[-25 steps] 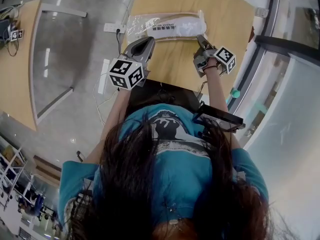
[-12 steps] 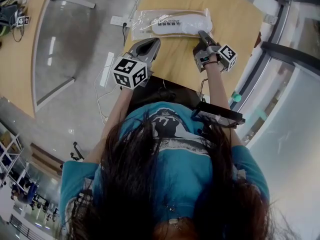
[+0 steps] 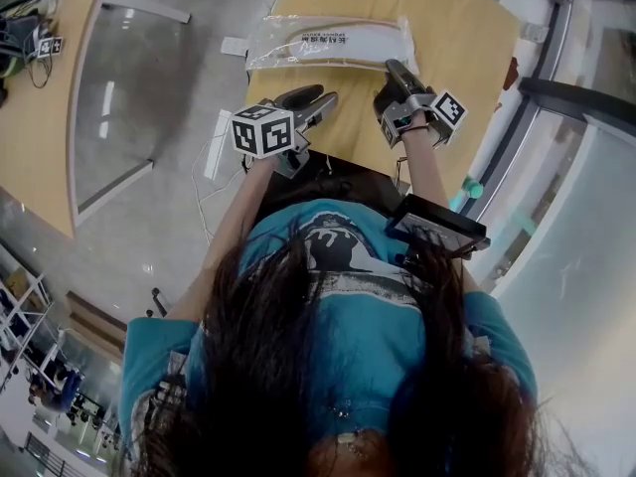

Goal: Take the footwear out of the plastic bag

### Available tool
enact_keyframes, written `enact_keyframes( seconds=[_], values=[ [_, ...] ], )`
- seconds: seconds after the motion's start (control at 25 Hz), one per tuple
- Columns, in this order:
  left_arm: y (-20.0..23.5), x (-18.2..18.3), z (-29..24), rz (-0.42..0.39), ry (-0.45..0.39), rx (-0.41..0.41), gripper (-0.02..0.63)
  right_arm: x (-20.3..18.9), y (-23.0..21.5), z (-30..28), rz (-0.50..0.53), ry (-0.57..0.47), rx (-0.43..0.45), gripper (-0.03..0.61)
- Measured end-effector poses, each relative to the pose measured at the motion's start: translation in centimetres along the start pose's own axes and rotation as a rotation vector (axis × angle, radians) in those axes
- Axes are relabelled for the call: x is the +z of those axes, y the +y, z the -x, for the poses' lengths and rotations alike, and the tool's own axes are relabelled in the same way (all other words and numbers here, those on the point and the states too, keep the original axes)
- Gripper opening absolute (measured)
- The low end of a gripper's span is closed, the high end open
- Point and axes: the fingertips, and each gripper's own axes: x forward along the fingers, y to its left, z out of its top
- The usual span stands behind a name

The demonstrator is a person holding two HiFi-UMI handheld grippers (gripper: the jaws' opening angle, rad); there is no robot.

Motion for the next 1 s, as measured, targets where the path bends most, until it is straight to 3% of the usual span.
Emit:
enact_keyframes(
  seconds=[0.2,0.4,0.8,1.0],
  values=[
    [-0.2,-0.5,-0.8,0.157,-0.039,-0.073,0.184,-1.1,2.0,1.6,0.004,0.011,0.086,0.061],
    [-1.4,0.7,-2.0,0.268,-0.111,-0.210,0.243,-1.7,4.1,3.3,0.001,0.012,0.186,0.061],
    [-3.2,5.4,-1.8,0.437,-0.314,-0.379,0.261,-3.6,7.5,5.8,0.020,0.031,0.321,0.061],
    [-3.8,7.0,-1.6,0.438,-0.383,-0.415,0.259,-4.4,8.0,7.1,0.045,0.052,0.332,0.061]
  ],
)
